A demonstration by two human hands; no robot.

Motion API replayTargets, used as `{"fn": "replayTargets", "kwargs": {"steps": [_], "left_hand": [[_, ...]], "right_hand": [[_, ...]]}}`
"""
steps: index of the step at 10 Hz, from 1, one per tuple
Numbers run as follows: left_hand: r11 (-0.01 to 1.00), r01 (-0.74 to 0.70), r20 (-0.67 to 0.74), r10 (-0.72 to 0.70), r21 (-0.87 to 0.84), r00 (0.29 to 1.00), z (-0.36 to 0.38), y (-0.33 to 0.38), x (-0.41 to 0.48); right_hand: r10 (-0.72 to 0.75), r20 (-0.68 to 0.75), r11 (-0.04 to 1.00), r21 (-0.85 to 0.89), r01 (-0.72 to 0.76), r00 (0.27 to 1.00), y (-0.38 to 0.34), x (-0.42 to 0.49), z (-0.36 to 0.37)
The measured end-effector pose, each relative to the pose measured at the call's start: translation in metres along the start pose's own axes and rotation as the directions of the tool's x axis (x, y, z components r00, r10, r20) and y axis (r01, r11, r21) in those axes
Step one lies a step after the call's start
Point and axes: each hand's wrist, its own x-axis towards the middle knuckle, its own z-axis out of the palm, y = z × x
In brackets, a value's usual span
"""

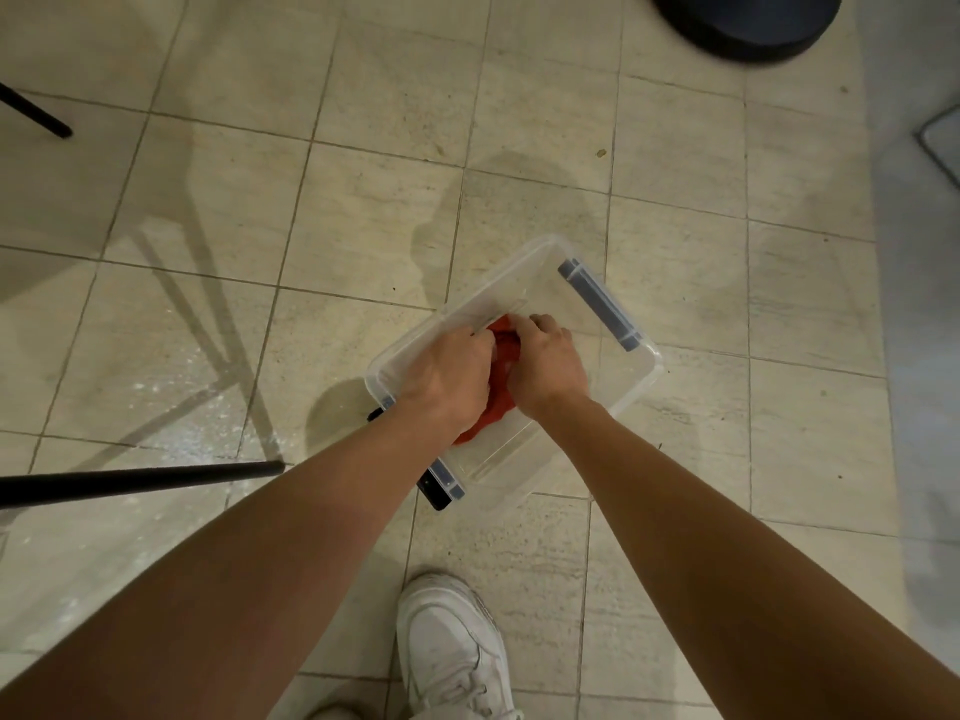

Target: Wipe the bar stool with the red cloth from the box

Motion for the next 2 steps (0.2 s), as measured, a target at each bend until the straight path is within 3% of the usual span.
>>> {"fn": "replayTargets", "kwargs": {"steps": [2], "left_hand": [[0.999,-0.007,-0.073,0.003,-0.049,0.997,-0.055,0.010,-0.036]], "right_hand": [[-0.009,-0.003,0.996,0.084,0.009,1.000,-0.029,-0.027,-0.051]]}}
